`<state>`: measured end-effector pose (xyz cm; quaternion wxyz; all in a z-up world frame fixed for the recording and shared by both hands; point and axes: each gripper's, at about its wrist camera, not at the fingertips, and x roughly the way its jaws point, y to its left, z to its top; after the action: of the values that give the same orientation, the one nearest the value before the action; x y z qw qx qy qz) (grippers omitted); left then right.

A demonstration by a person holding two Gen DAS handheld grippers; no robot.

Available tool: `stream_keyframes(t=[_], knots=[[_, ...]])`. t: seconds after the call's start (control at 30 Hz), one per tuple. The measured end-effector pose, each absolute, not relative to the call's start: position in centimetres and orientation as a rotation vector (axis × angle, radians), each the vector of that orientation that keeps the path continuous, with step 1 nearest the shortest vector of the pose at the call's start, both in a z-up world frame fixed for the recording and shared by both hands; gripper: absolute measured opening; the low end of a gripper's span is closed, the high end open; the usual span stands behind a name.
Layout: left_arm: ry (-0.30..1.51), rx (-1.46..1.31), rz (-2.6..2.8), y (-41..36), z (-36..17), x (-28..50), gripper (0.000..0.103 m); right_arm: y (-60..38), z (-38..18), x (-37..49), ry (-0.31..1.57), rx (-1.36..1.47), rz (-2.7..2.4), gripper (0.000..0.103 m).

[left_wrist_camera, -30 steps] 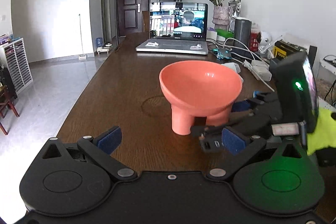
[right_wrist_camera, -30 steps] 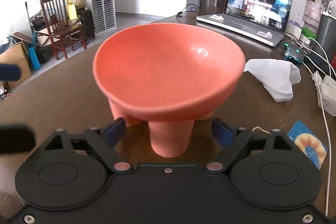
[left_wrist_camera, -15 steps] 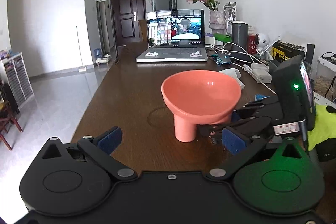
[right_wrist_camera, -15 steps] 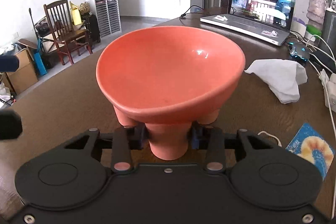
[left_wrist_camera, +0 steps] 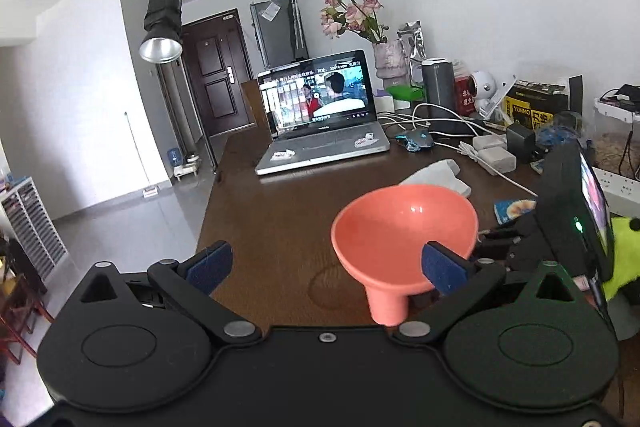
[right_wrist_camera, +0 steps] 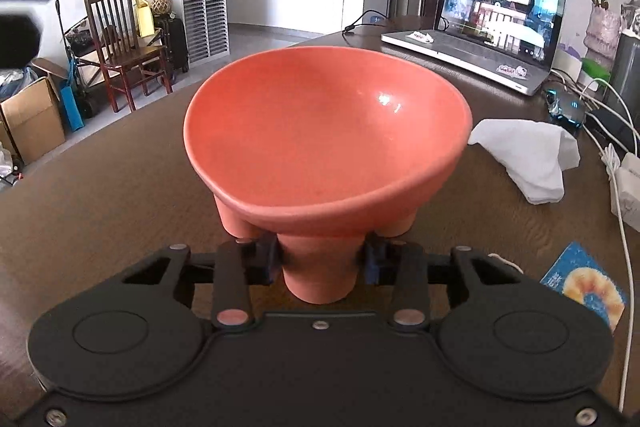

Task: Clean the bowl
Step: 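Grasp the bowl's foot with the right gripper and lift it, then grasp the blue-and-white sponge with the left gripper while the right gripper holds the bowl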

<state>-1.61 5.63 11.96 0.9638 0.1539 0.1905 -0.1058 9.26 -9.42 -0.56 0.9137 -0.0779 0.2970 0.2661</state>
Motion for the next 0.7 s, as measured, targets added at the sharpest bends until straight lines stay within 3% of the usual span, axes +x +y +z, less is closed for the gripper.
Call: stream_keyframes(t=[0.33,0.7], knots=[[0.389,0.512,-0.436,4.7,16.0,4.1,0.103,-11.5,-0.6,5.7,0.616,-0.163,0.591,0.043],[0.431,0.722,-0.702,-1.3,13.5,15.4,0.103,-15.3,-0.5,0.1,0.628,-0.158,0.634,0.043]])
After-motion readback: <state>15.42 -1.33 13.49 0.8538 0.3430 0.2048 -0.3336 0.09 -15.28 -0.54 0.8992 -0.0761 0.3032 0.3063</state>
